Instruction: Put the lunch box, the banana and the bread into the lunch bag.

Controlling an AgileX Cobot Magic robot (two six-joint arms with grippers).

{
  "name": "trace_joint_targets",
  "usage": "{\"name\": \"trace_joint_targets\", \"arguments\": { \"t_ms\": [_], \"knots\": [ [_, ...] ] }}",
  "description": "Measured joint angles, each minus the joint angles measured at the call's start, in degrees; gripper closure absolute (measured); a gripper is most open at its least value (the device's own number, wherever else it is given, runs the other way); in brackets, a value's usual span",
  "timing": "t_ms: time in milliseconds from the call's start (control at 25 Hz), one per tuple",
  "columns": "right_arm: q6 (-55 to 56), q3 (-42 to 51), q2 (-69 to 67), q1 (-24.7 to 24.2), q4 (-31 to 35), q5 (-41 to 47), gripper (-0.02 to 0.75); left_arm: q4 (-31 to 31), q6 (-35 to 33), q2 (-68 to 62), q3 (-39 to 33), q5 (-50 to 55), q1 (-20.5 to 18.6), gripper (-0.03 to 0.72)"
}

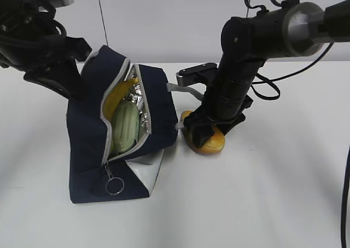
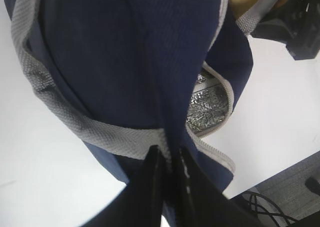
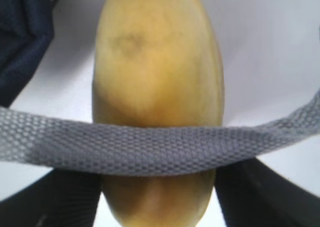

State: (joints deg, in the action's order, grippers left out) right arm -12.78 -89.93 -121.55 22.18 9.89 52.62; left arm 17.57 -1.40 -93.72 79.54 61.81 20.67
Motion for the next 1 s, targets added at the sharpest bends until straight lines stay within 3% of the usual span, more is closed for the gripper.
{"name": "trace_joint_targets", "arguments": {
  "t_ms": [200,480,800,1000],
  "knots": [
    [0.0,-0.3,0.0,0.0,-0.4,2.2,0.330,-0.1,0.0,0.0,0.0,0.1,0.0,0.671],
    [2.3,-3.8,0.0,0.0,-2.4,13.3,0.358,-0.1,0.0,0.0,0.0,0.1,0.0,0.671],
    [12.8,-6.2,0.0,-1.2,-18.2,16.5,0.359,-0.1,0.0,0.0,0.0,0.1,0.0,0.670],
    [15.2,-6.2,0.1,-5.5,-20.1,16.6,0.360,-0.1,0.0,0.0,0.0,0.1,0.0,0.669]
  ]
}}
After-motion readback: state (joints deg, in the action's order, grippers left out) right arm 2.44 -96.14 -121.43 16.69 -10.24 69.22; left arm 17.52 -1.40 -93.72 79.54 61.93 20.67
